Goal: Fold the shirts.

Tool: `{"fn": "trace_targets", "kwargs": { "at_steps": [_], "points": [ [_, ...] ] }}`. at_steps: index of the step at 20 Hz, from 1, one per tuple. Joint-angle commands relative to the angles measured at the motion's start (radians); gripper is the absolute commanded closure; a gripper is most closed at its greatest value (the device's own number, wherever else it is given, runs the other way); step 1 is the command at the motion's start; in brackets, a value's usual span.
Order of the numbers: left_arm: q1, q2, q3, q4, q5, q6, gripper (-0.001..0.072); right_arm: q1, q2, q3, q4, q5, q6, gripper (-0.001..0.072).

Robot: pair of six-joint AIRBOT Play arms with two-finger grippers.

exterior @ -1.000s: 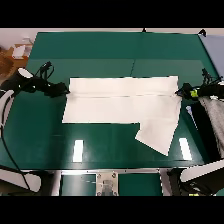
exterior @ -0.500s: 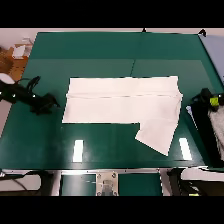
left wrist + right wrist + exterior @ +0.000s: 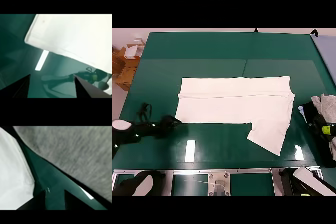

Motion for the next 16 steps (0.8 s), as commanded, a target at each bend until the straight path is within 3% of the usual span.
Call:
{"fn": "trace_targets", "kwargs": {
  "at_steps": [1,3,4,5,9,11,12,14,16],
  "points": [
    [-0.163,0.042,-0.133,-0.222,0.370,0.001,0.0095,0.007,0.029,-0.102,0.053,-0.077,0.003,0.0421],
    [-0.279,0.037,-0.136,-0.299,0.568,0.001,0.0119,0.045,0.026,-0.140,0.109,-0.113,0.001,0.0420],
    [-0.325,0.021,-0.133,-0.336,0.636,0.002,0.0237,0.072,0.017,-0.153,0.127,-0.124,0.001,0.0420],
    [-0.354,-0.011,-0.129,-0.361,0.678,0.002,0.0255,0.104,0.003,-0.163,0.138,-0.135,0.001,0.0419],
    [-0.369,-0.167,-0.076,-0.473,0.631,0.003,0.0255,0.204,-0.061,-0.165,0.162,-0.142,0.002,0.0416],
    [-0.369,-0.182,-0.035,-0.465,0.622,0.037,0.0256,0.218,-0.070,-0.165,0.163,-0.134,0.002,0.0345],
    [-0.369,-0.182,-0.022,-0.464,0.633,0.037,0.0361,0.223,-0.070,-0.165,0.163,-0.129,0.002,0.0346],
    [-0.369,-0.182,-0.009,-0.458,0.641,0.048,0.0664,0.235,-0.070,-0.165,0.163,-0.106,0.002,0.0346],
    [-0.369,-0.181,-0.007,-0.459,0.640,0.064,0.0680,0.236,-0.070,-0.165,0.161,-0.069,0.002,0.0346]
  ]
}}
